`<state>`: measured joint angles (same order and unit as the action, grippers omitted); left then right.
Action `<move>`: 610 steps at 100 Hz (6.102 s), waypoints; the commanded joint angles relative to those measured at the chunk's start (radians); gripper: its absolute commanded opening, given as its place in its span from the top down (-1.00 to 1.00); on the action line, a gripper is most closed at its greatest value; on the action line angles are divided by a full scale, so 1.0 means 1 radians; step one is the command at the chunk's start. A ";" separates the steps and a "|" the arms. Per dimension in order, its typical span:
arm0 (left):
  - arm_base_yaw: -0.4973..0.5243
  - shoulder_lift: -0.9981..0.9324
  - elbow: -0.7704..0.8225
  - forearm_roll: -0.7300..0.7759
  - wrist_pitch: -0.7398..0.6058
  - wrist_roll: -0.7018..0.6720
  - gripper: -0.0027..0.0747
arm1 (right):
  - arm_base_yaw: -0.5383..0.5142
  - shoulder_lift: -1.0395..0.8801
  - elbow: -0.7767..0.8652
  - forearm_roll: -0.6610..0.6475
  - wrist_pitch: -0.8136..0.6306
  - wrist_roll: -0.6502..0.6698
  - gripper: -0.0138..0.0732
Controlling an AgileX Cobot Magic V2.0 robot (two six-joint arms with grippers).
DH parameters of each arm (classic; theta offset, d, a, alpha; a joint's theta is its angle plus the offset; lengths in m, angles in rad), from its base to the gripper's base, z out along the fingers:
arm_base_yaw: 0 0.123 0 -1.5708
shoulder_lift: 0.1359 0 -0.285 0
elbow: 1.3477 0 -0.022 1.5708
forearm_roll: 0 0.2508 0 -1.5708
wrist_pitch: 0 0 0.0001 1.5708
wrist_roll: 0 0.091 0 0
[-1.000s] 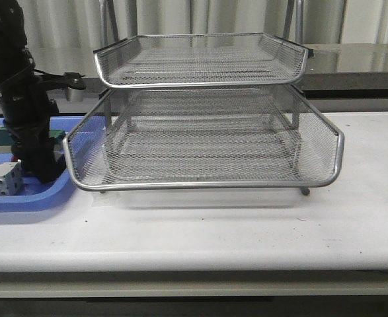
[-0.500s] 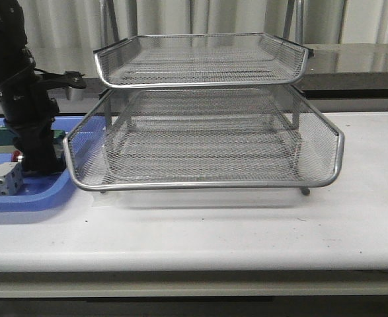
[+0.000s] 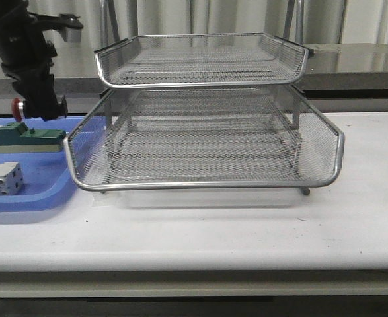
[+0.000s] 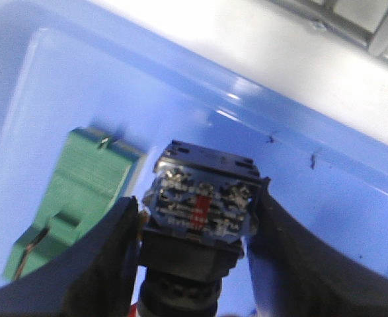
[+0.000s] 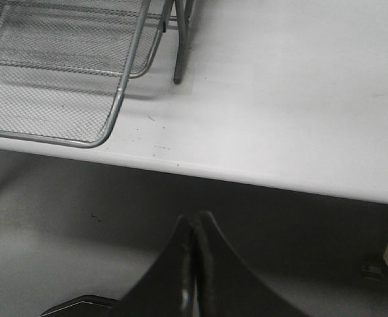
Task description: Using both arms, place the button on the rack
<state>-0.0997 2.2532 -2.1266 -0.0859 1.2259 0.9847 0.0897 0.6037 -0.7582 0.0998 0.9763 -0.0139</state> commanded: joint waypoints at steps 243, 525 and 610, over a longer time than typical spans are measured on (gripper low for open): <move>-0.581 -0.379 0.435 -0.125 -0.177 -0.257 -0.51 | -0.005 0.001 -0.029 -0.004 -0.049 -0.001 0.85; 0.038 -1.884 1.844 -0.451 -1.206 -0.449 0.79 | -0.005 0.001 -0.029 -0.004 -0.049 -0.001 0.85; 0.038 -1.884 1.844 -0.451 -1.206 -0.449 0.98 | -0.005 0.001 -0.029 0.013 -0.062 -0.001 0.85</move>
<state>-0.0640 0.3640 -0.2541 -0.5249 0.0898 0.5449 0.0897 0.6037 -0.7582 0.0998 0.9763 -0.0139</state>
